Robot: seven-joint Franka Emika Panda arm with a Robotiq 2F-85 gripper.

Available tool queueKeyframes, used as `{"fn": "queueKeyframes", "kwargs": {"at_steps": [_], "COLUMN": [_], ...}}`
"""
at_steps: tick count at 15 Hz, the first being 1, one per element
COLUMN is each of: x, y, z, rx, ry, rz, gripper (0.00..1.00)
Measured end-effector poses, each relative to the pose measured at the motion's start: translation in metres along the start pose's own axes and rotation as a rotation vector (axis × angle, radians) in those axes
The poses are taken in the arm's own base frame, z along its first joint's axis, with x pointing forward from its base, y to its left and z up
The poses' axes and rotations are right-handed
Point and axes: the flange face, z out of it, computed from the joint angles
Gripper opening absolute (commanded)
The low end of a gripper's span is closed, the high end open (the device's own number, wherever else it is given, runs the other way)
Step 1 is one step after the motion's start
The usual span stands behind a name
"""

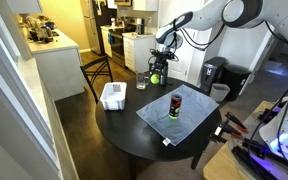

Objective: Shift the tennis ball to the canister

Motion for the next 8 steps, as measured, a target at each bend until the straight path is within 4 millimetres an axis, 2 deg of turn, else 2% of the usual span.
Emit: {"fn": "queueKeyframes", "kwargs": {"at_steps": [4, 8], "x": [-0.054, -0.094], "y": [0.003, 0.021], "z": [0.001, 0.004], "rx": [-0.073, -0.142], "ry": [-0.035, -0.059], "rz": [-0.113, -0.171], "gripper": [0.41, 0.41]}}
